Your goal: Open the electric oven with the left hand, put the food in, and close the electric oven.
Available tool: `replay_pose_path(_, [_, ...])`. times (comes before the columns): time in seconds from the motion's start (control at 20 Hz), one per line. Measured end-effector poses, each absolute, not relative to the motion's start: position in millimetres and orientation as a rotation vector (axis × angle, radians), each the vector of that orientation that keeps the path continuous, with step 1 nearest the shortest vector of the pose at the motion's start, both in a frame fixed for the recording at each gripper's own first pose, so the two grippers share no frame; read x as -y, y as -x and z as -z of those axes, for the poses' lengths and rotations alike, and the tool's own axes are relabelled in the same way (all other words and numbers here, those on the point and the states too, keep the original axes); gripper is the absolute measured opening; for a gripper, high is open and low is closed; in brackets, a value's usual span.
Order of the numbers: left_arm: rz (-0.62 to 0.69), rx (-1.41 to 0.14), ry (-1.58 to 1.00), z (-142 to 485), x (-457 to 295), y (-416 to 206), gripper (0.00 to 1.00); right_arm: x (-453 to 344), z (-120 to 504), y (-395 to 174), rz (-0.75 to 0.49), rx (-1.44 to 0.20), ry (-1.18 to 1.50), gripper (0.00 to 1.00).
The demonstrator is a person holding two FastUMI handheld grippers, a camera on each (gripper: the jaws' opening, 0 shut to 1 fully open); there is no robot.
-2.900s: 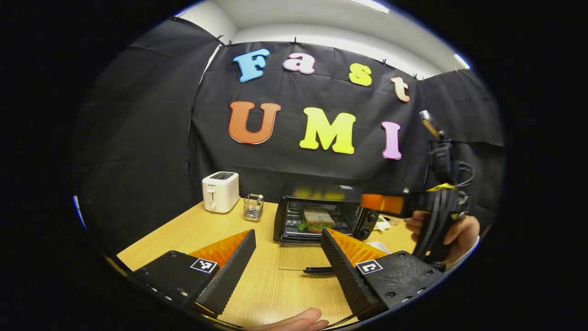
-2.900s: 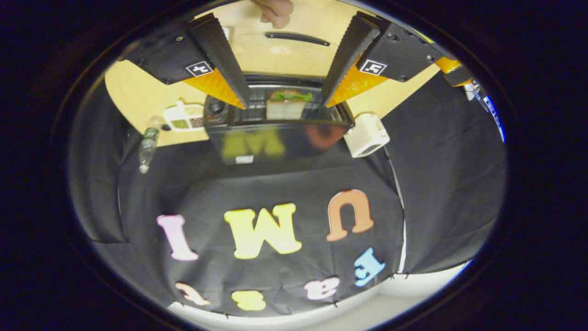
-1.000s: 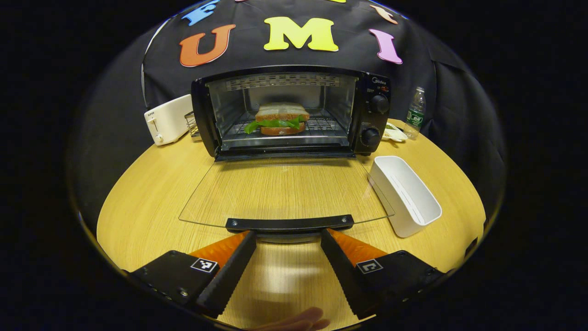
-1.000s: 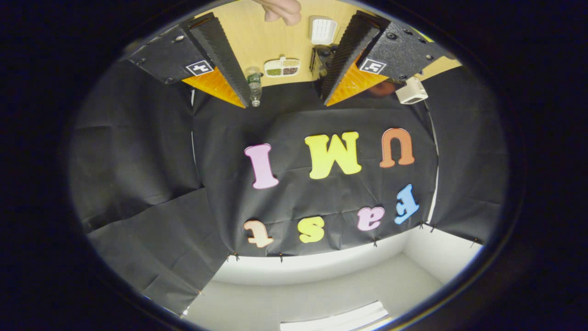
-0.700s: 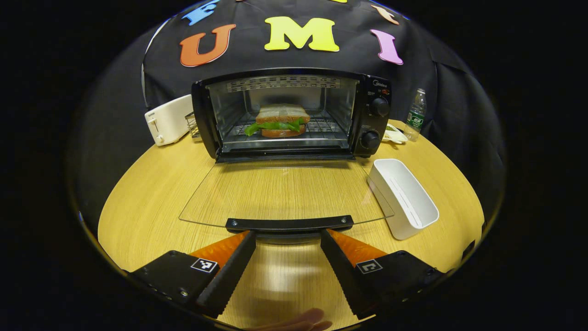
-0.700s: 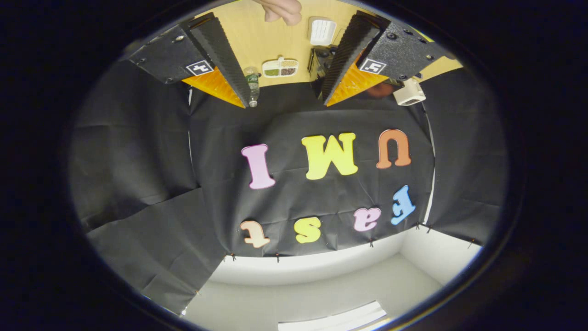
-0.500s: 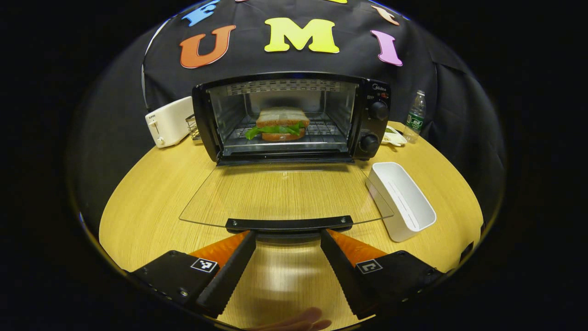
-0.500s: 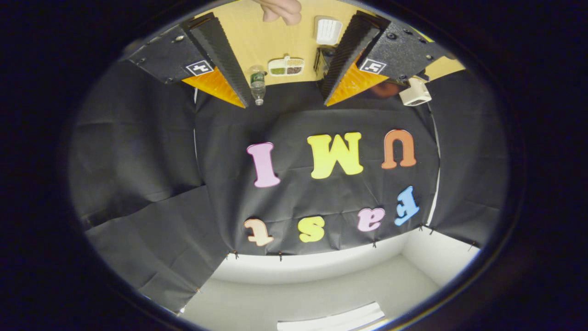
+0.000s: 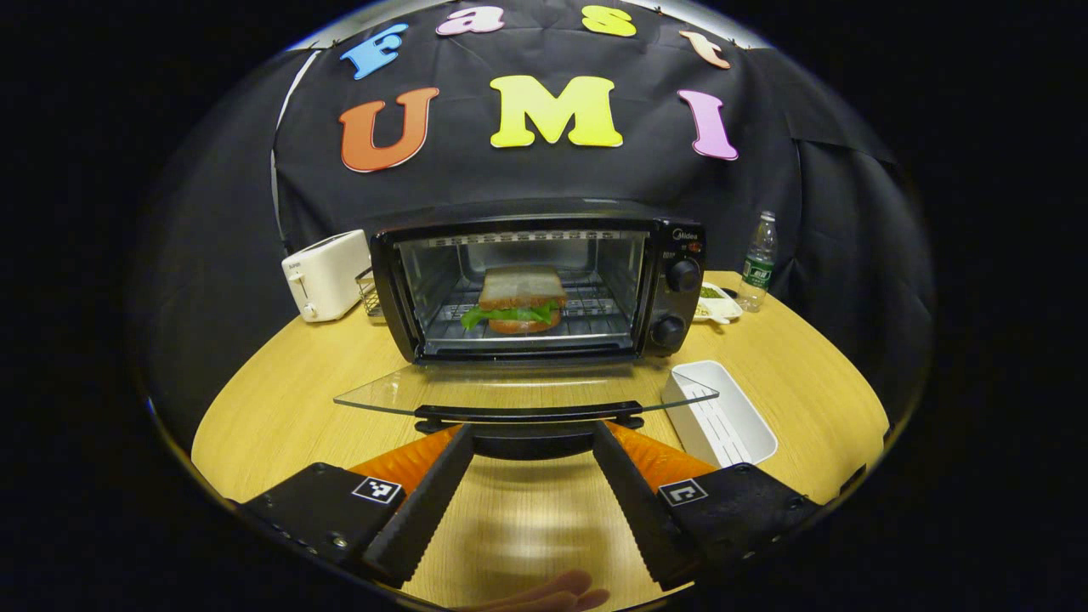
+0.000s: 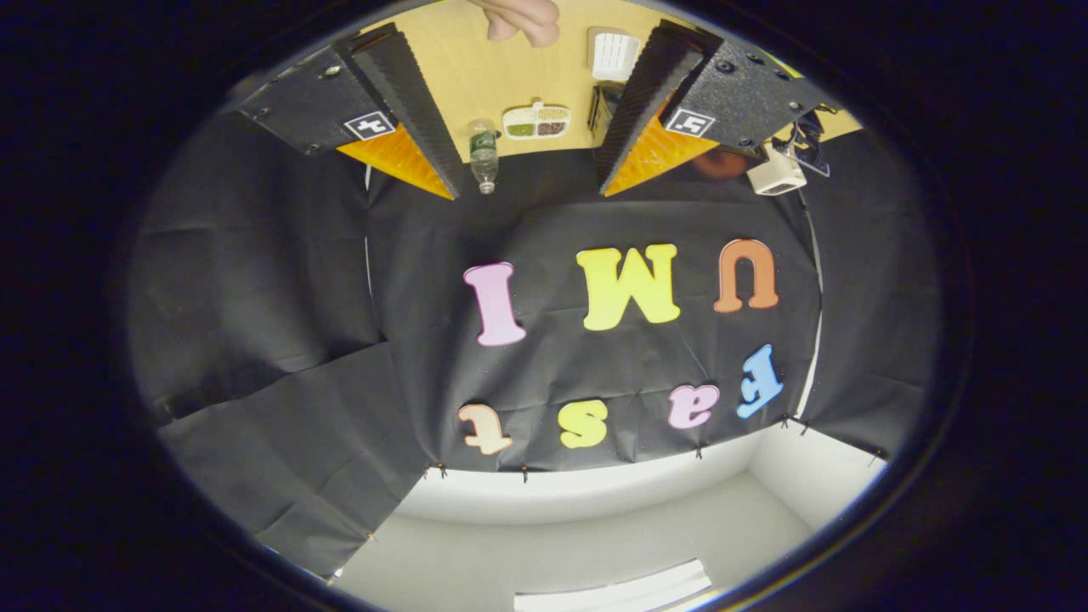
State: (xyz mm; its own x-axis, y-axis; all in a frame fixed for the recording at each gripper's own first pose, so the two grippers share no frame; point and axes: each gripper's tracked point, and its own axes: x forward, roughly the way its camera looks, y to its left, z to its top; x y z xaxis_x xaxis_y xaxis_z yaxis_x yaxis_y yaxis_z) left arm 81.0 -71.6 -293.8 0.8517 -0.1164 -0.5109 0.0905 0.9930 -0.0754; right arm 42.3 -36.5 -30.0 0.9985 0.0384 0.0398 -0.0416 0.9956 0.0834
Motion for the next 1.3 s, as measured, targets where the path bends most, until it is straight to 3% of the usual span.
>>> replay_pose_path(0.1, [0.108, -0.523, 0.048, 284, 70, -89, 0.94, 40, 31, -43, -0.033, 0.032, -0.082, 1.0])
replay_pose_path(0.15, [0.107, -0.512, 0.045, 279, 69, -92, 0.95, 43, 32, -43, -0.029, 0.031, -0.083, 0.89])
replay_pose_path(0.2, [0.106, -0.496, 0.041, 273, 69, -97, 0.95, 44, 32, -42, -0.026, 0.032, -0.086, 1.0])
replay_pose_path(0.25, [0.106, -0.477, 0.035, 268, 68, -101, 0.97, 44, 31, -43, -0.023, 0.035, -0.089, 0.89])
replay_pose_path(0.3, [0.104, -0.464, 0.035, 264, 68, -106, 0.98, 44, 30, -42, -0.019, 0.037, -0.092, 1.0])
replay_pose_path(0.65, [0.11, -0.41, 0.058, 248, 63, -141, 0.98, 47, 38, -38, -0.006, 0.014, -0.093, 1.0])
replay_pose_path(0.7, [0.113, -0.409, 0.061, 248, 62, -149, 0.98, 48, 39, -35, -0.002, 0.01, -0.091, 0.89])
replay_pose_path(0.95, [0.084, -0.412, 0.086, 251, 51, -173, 0.98, 52, 37, -17, 0.02, 0.007, -0.073, 0.89])
replay_pose_path(1.0, [0.082, -0.41, 0.082, 251, 50, -171, 0.98, 52, 35, -13, 0.021, 0.01, -0.071, 1.0])
replay_pose_path(1.05, [0.083, -0.405, 0.078, 248, 49, -167, 0.98, 53, 35, -9, 0.025, 0.011, -0.071, 0.89])
replay_pose_path(1.1, [0.086, -0.396, 0.073, 244, 49, -163, 0.98, 55, 34, -6, 0.031, 0.014, -0.07, 1.0])
replay_pose_path(1.3, [0.099, -0.319, 0.06, 209, 46, -140, 0.97, 52, 29, 7, 0.033, 0.014, -0.075, 1.0])
